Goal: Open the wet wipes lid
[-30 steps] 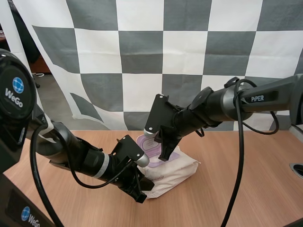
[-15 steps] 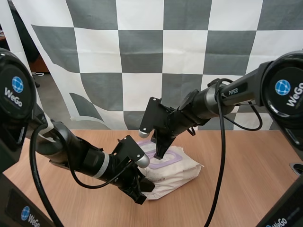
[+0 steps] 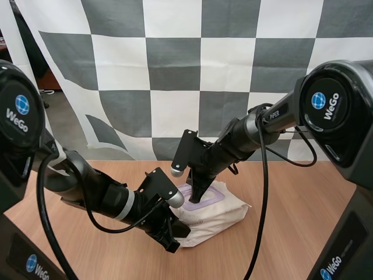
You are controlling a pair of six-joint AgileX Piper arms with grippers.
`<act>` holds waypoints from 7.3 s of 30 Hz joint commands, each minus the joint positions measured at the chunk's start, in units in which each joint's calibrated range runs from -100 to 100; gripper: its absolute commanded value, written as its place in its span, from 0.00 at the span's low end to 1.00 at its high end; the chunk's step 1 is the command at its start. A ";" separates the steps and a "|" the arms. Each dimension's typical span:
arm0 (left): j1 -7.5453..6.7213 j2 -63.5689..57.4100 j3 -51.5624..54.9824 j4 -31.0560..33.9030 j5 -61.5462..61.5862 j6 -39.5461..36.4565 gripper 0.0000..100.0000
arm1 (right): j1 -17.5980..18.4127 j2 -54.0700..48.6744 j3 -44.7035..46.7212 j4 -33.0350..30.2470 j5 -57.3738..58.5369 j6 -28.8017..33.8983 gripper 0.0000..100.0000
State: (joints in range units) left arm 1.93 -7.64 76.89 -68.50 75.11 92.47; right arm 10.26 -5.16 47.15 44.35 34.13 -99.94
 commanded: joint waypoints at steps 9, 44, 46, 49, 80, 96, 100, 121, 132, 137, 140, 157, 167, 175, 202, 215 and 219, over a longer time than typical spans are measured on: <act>-0.02 -0.06 -0.04 1.67 -0.04 0.84 0.00 | -0.01 -23.04 -0.02 -6.33 -0.98 7.70 0.00; -0.02 -37.08 -7.53 17.41 3.70 -16.60 1.00 | -4.42 -58.03 -14.91 -32.25 39.49 51.94 0.00; -0.02 -41.30 -9.02 19.27 6.21 -19.64 1.00 | -4.42 -59.51 -14.91 -32.01 39.84 53.38 0.00; -0.02 -47.76 -11.28 19.92 10.61 -23.29 1.00 | -4.42 -62.11 -14.91 -31.89 40.05 55.31 0.00; -1.07 -92.36 -22.90 43.67 -28.78 -70.45 0.00 | -5.55 -89.75 -2.44 -30.92 16.38 65.83 0.00; -1.07 -92.36 2.95 47.72 -42.75 -80.90 0.00 | -5.55 -94.84 30.49 -33.23 -12.89 69.64 0.00; -1.07 -92.36 8.50 47.72 -44.49 -81.19 0.00 | -5.74 -94.84 35.66 -36.41 -12.51 69.64 0.00; -4.96 -92.36 23.11 48.10 -49.20 -81.63 0.00 | -9.65 -94.84 43.45 -36.55 -9.04 69.74 0.00; -3.19 -92.36 23.11 48.24 -43.12 -88.43 0.00 | -10.27 -94.84 52.85 -36.14 -15.94 72.13 0.00; -2.66 -92.36 23.11 49.24 -42.65 -89.35 0.00 | -10.60 -94.84 52.85 -36.14 -11.33 74.52 0.00; -2.26 -92.36 23.11 52.99 -42.65 -93.17 0.00 | -10.79 -94.84 52.85 -36.26 -3.38 75.71 0.00; -1.78 -92.36 23.11 58.86 -43.41 -98.56 0.00 | -10.79 -94.84 52.85 -36.93 -1.82 76.37 0.00; -1.78 -92.36 23.11 60.61 -44.00 -98.38 0.00 | -10.79 -94.84 52.85 -37.38 -1.61 76.16 0.00; -1.78 -92.36 23.11 60.59 -45.80 -98.38 0.00 | -10.79 -94.84 52.85 -37.36 -2.43 76.16 0.00; -1.78 -92.36 23.11 60.59 -45.77 -98.38 0.00 | -10.71 -94.84 52.85 -37.36 -2.42 76.16 0.00; -1.78 -92.36 23.11 60.59 -45.77 -98.38 0.00 | -10.71 -94.84 52.85 -37.36 -2.42 76.16 0.00; -1.78 -92.36 23.11 60.59 -45.77 -98.38 0.00 | -10.71 -94.84 52.85 -37.36 -2.42 76.16 0.00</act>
State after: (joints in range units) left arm 0.17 -100.00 100.00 -7.83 29.35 -5.93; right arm -0.50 -100.00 100.00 6.98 31.62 -23.71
